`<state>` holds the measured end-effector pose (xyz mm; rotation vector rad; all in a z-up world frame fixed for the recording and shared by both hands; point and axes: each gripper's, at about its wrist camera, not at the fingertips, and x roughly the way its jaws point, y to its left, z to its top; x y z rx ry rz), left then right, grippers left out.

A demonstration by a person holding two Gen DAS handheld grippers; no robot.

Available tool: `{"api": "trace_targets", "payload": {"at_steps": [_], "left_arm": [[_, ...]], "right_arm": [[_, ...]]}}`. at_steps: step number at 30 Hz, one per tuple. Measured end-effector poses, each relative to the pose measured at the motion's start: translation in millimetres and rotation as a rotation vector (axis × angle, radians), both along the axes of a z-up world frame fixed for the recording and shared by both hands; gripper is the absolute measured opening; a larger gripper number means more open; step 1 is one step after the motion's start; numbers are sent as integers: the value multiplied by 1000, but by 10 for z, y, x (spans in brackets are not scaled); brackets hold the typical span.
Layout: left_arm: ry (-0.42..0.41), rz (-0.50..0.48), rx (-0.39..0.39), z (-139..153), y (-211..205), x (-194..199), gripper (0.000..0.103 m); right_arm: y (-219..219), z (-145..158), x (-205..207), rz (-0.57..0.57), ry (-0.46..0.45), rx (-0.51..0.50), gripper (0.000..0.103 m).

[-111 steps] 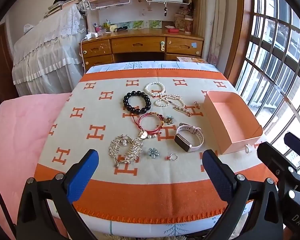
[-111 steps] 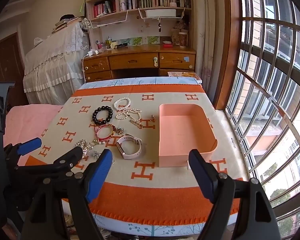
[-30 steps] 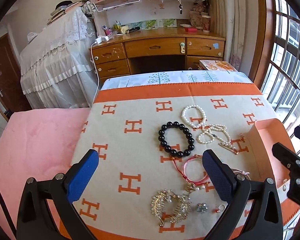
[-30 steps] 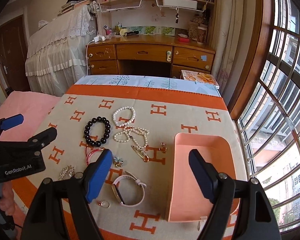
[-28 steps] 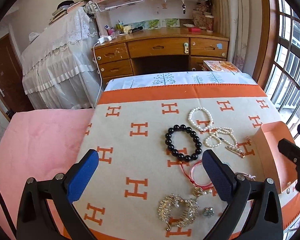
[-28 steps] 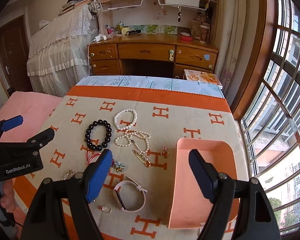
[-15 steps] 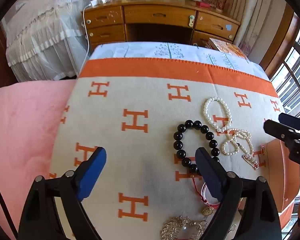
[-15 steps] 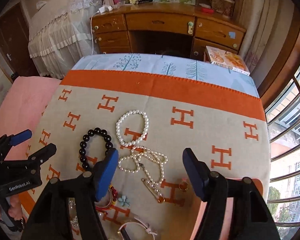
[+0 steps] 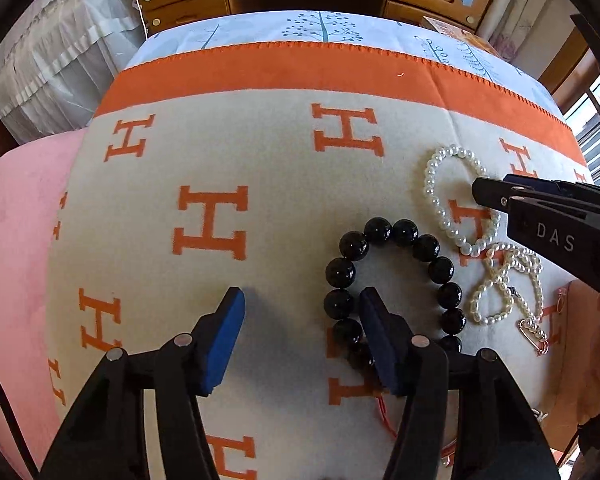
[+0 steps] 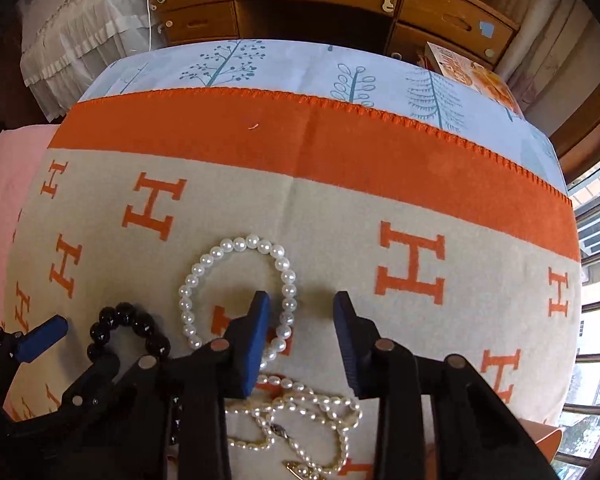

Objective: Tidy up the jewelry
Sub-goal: 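Grasp the black bead bracelet with the left tool while the right tool grasps the pearl bracelet, then lower both bracelets into the pink box and open both tools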

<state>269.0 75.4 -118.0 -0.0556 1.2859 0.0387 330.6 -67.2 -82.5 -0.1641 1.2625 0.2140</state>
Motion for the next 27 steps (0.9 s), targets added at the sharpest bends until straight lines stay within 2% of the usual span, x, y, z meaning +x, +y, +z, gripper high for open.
{"api": "trace_targets", "payload": {"at_steps": [2,3,5,6,9,12,16,21,24,27], "left_arm": [[0,-7,-3,-6,-29,-3,54],[2,-12,-5,9,-37,-12,49],[0,-24,-8,44,-70,-42,20],[8,-23,-9,48,-89,-49,13],[-3,-10,-12,70,-130,-79,12],[-49,21,-48,195,-110,-177,12],[-148,28,-80,571,-141,-351,12],[-256,-19,-125,1129,-412,-593,12],[-308,-58,-149,1411,-614,-730,12],[-349,-115,-166,1628,-938,-864,12]], "right_arm": [[36,-5,-15,19,-3,8,9],[42,-10,-18,27,0,11,8],[13,-12,-55,26,14,34,8],[-16,0,-74,25,25,65,8],[-118,133,-207,19,-2,137,7],[-285,407,-429,22,-53,222,7],[-643,900,-811,19,-159,320,7],[-1226,1472,-1295,-15,-306,398,7],[-1562,1625,-1574,-43,-355,406,7],[-1822,1575,-1782,-66,-363,379,8]]}}
